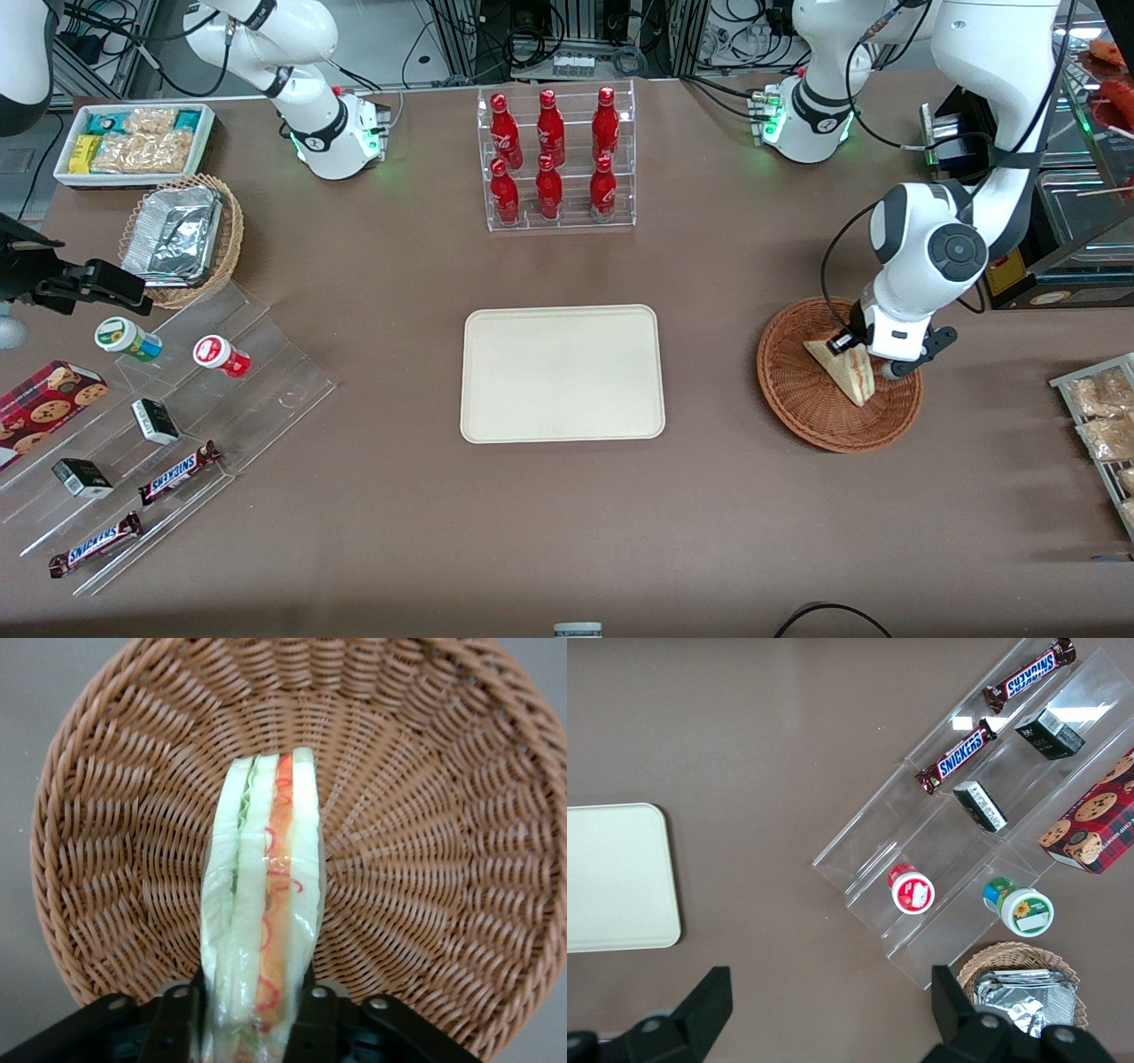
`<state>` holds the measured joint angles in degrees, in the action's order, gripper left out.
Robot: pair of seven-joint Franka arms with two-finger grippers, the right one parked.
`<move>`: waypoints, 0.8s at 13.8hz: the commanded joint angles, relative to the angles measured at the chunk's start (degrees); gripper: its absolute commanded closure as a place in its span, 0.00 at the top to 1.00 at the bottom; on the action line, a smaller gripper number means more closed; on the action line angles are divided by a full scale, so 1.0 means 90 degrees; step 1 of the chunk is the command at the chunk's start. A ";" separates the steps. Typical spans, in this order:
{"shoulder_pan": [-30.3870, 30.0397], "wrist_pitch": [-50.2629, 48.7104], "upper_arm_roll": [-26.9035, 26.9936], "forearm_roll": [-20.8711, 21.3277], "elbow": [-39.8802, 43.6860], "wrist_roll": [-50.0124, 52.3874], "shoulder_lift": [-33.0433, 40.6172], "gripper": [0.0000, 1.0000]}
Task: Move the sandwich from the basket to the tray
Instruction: 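Lower the left gripper and close it on the wrapped sandwich, then lift the sandwich and carry it with the left gripper to the tray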
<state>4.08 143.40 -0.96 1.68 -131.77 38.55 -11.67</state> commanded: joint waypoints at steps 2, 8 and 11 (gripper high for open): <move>0.0035 -0.0171 -0.0001 0.0096 0.0119 0.0297 0.0329 0.00; 0.1077 -0.3332 -0.0089 0.0116 0.2001 0.0394 0.0595 0.00; 0.1917 -0.3561 -0.0099 0.0096 0.2550 0.0921 0.0390 0.00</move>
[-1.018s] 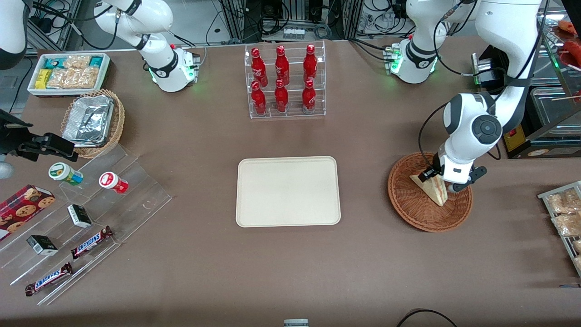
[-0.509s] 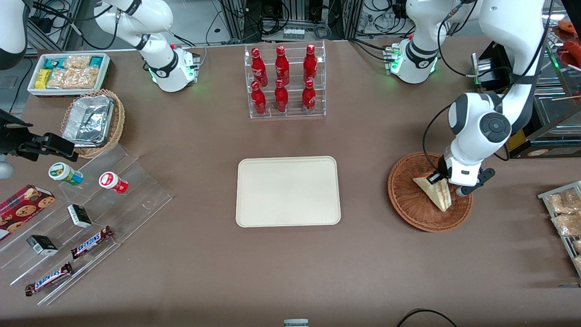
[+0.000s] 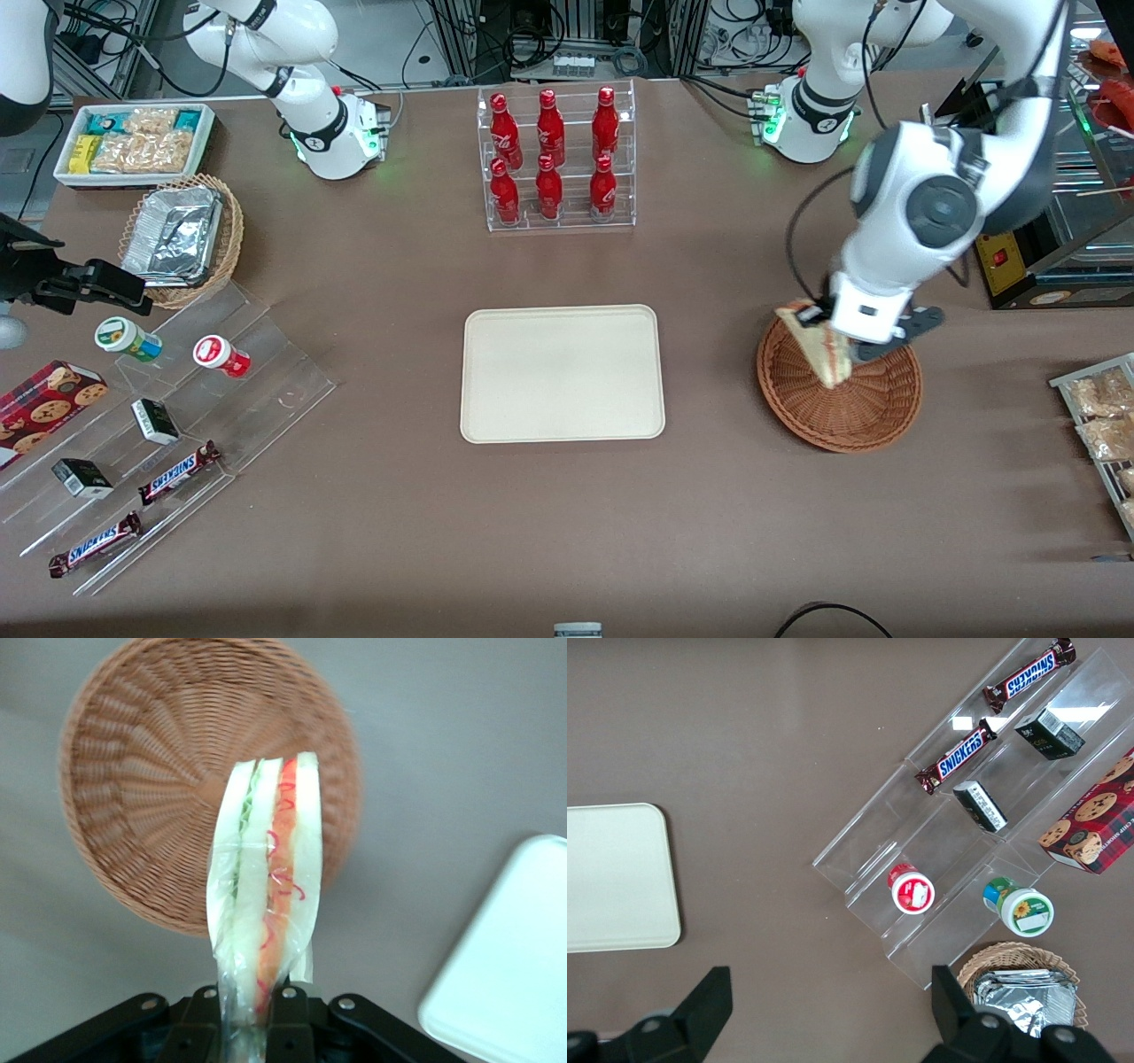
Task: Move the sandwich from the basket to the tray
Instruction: 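Lift the sandwich and carry it with the left gripper to the tray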
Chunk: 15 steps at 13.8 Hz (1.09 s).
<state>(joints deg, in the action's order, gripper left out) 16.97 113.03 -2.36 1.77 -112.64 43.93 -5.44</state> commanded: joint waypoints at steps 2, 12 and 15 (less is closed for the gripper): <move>0.1080 -0.0157 0.0057 0.0077 0.0727 0.0635 -0.0547 0.00; 0.2801 0.0847 0.0057 0.0077 0.2379 0.1252 -0.2686 0.00; 0.3026 0.0898 0.0057 0.0077 0.3031 0.1193 -0.3203 0.00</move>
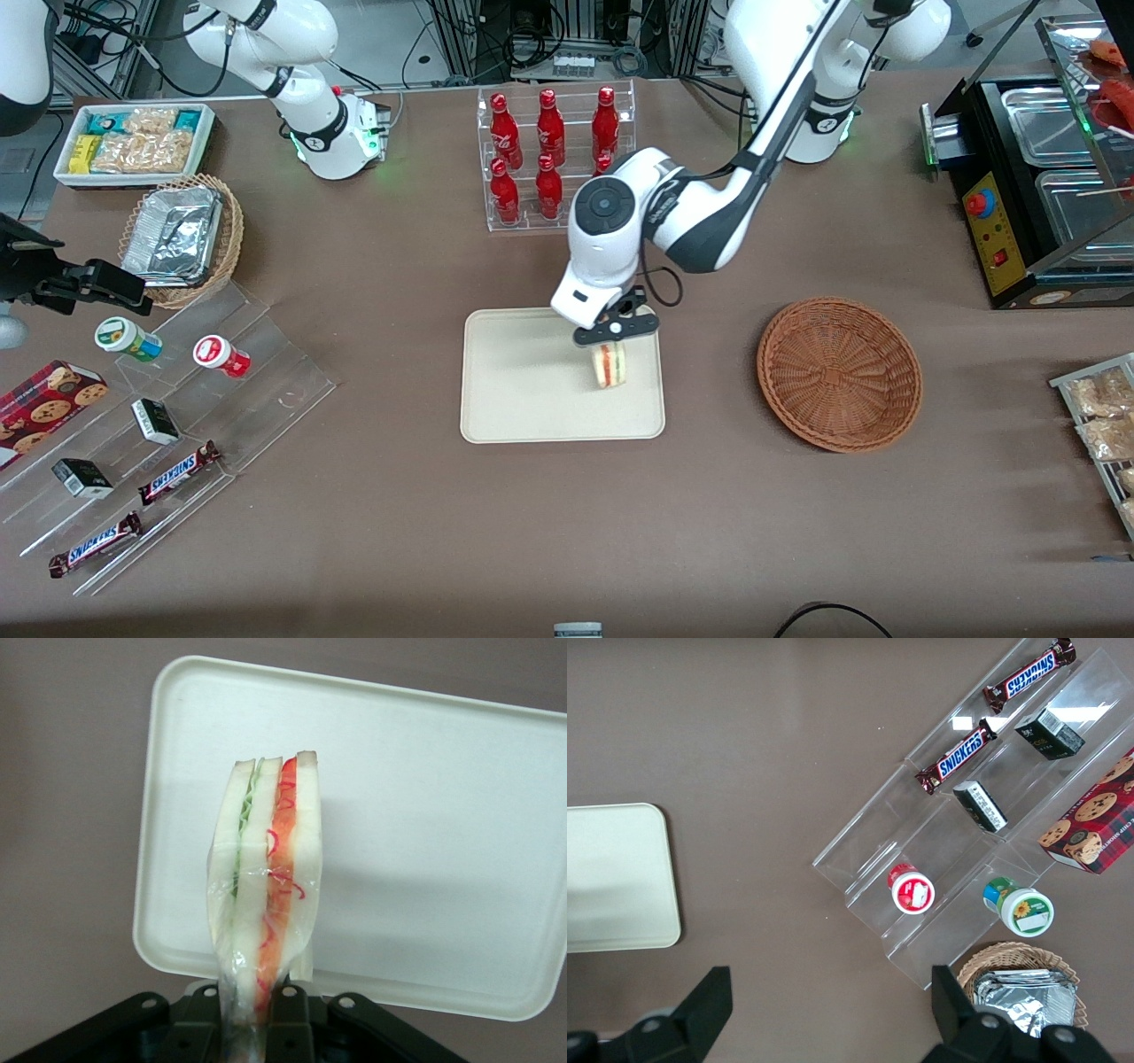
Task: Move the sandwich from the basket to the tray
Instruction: 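Lower the sandwich onto the tray and open the left gripper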
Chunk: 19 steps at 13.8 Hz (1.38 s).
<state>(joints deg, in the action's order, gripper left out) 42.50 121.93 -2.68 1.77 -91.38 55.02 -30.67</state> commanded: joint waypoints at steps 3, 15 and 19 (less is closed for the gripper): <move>0.0355 -0.0081 0.0103 0.0086 0.1091 -0.0068 -0.0781 0.00; 0.0561 0.0379 0.0103 0.0496 0.1355 -0.0215 -0.1621 0.45; 0.0561 0.0330 0.0142 0.0516 0.1374 -0.0127 -0.1553 0.99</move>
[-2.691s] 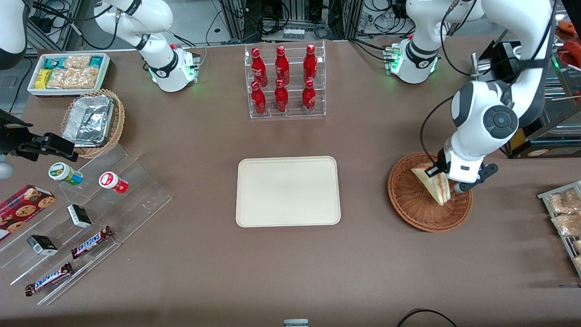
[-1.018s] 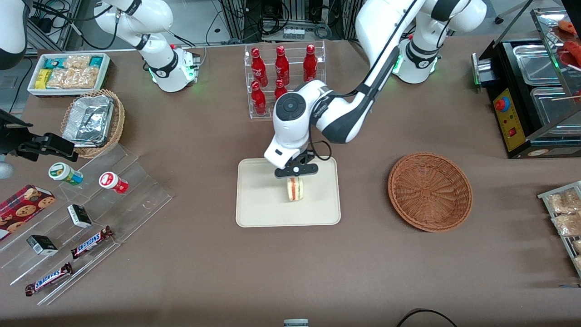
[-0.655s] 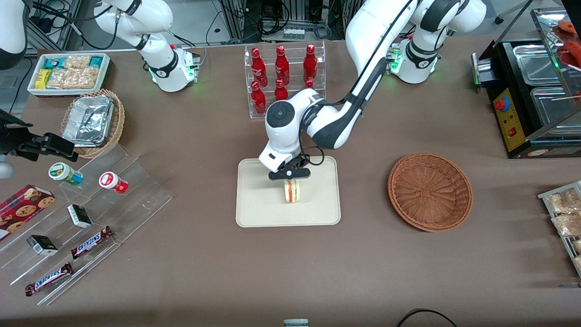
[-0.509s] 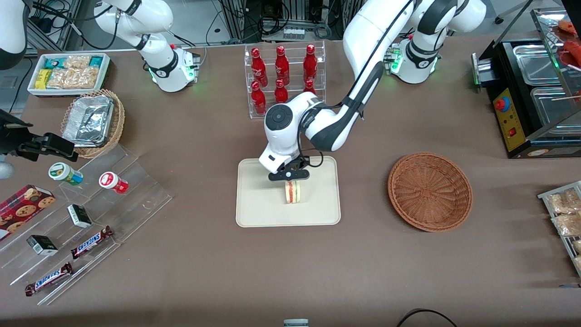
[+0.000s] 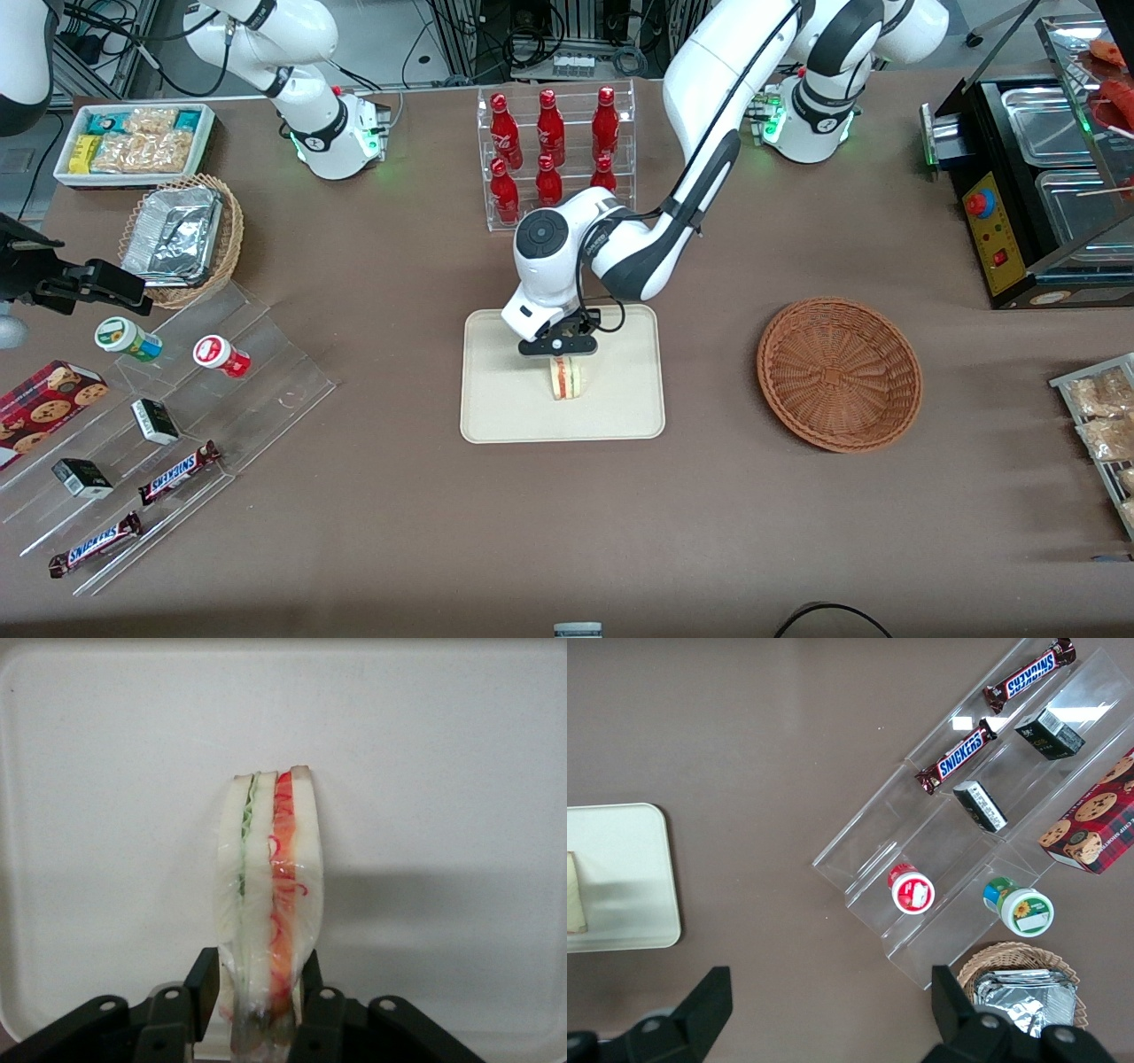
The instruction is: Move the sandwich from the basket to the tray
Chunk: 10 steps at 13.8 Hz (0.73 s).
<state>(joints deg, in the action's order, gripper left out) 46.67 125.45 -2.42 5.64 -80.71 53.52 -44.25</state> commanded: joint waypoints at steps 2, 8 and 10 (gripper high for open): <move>0.0079 -0.0150 0.0122 0.0076 0.0189 0.0040 0.0160 0.99; -0.0497 -0.1661 0.0132 -0.0021 0.0150 0.0418 0.1526 0.99; -0.0760 -0.2286 0.0132 0.0018 0.0130 0.0830 0.2043 0.99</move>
<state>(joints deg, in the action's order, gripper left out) 41.59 109.10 -0.95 5.58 -77.60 57.56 -31.01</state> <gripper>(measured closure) 0.004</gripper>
